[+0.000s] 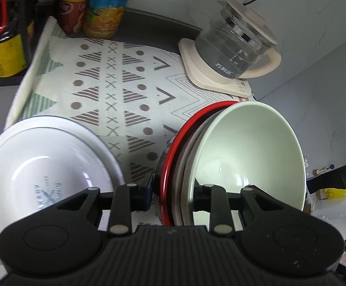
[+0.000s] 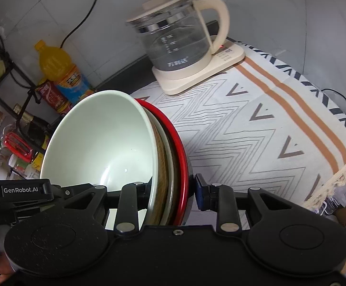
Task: Organize plates and bowls
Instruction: 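Lift the nested bowls and carry them over the plate stack, then lower the nested bowls onto the 'BAKERY' plate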
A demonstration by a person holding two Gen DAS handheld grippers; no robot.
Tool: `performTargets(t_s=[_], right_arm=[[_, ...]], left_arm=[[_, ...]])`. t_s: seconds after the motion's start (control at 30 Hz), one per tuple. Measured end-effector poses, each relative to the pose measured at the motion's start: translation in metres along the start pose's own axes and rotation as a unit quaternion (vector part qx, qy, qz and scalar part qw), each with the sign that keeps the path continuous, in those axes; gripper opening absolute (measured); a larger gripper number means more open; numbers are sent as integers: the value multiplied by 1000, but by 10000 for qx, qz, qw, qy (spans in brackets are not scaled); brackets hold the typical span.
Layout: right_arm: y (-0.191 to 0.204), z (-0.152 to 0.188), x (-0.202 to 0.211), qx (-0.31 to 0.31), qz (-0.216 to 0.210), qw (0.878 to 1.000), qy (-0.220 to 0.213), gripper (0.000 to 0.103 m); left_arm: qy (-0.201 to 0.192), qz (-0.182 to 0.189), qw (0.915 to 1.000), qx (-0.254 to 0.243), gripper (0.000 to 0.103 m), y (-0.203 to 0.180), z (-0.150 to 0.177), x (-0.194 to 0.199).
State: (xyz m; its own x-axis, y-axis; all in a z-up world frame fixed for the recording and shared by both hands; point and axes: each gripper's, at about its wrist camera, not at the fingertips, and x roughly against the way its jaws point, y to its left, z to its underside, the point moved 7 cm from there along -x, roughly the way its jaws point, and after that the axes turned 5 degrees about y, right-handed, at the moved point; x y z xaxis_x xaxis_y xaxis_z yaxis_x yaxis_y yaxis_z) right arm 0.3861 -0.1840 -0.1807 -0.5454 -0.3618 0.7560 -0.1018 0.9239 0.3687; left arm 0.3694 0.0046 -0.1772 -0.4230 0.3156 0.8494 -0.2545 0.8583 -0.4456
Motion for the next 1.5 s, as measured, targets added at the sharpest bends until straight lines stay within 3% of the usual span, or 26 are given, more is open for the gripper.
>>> performTargets(t_s=[0.83, 1.5], right_arm=[[106, 47, -30, 68, -214, 9995, 210, 29], [138, 92, -58, -383, -47, 9983, 442, 29]], left_arm=[[-28, -277, 9995, 134, 27, 113, 1, 57], [294, -307, 9991, -34, 27, 168, 6, 51]])
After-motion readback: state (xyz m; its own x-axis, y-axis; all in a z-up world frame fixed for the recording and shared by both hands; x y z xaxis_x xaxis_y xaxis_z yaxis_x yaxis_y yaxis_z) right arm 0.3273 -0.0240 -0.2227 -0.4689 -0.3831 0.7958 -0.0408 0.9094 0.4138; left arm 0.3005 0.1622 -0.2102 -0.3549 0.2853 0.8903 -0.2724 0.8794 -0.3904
